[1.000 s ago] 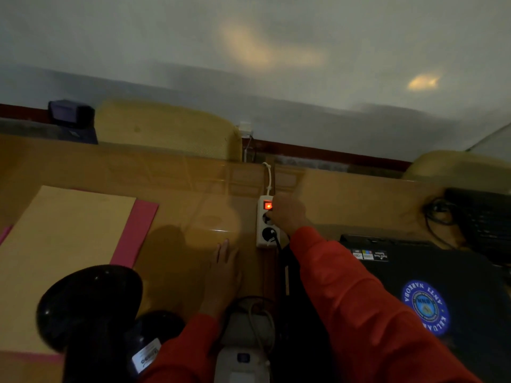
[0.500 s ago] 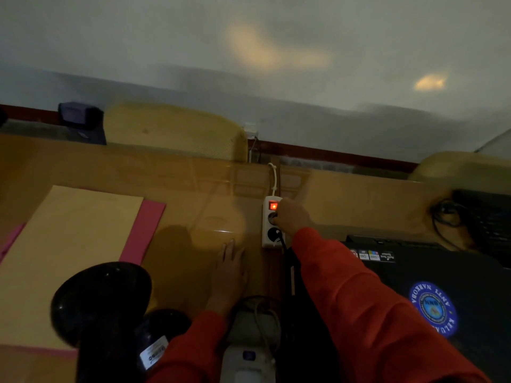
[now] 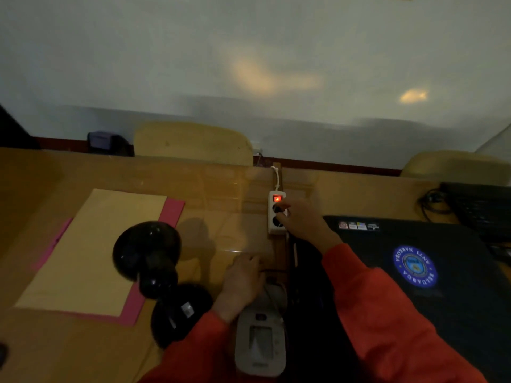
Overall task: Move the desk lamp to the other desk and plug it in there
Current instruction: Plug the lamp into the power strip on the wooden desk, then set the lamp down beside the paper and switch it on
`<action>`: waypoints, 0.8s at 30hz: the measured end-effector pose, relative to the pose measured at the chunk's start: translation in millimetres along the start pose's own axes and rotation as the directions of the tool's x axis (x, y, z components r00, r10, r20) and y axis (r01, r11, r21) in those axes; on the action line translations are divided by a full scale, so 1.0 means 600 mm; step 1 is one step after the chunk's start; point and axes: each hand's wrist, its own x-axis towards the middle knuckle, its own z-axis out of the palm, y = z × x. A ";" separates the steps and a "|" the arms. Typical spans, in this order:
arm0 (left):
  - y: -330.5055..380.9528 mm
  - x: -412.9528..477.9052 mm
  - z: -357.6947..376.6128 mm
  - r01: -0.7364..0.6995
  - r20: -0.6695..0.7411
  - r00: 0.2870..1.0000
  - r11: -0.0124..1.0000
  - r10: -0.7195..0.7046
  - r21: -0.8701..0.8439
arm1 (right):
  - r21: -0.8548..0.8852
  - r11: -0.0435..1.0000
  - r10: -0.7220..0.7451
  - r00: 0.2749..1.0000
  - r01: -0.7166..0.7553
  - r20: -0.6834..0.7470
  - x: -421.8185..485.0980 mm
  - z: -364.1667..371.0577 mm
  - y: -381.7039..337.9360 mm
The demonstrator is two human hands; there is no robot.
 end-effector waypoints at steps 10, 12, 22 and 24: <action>-0.039 -0.201 -0.030 -0.165 0.001 0.986 0.982 0.166 -0.087 | 0.270 0.960 -0.071 0.997 0.076 -0.029 -0.172 0.068 -0.080; -0.070 -0.238 -0.031 -0.141 0.048 0.988 0.985 0.146 -0.095 | 0.306 0.952 -0.038 0.999 0.028 0.026 -0.197 0.100 -0.092; -0.246 -0.299 -0.044 0.145 0.148 0.982 0.972 -0.119 -0.183 | 0.229 0.964 0.079 0.967 -0.136 0.244 -0.323 0.243 -0.161; -0.262 -0.279 -0.051 0.176 0.127 0.980 0.970 -0.155 -0.170 | 0.163 0.975 0.089 0.942 -0.149 0.324 -0.336 0.267 -0.181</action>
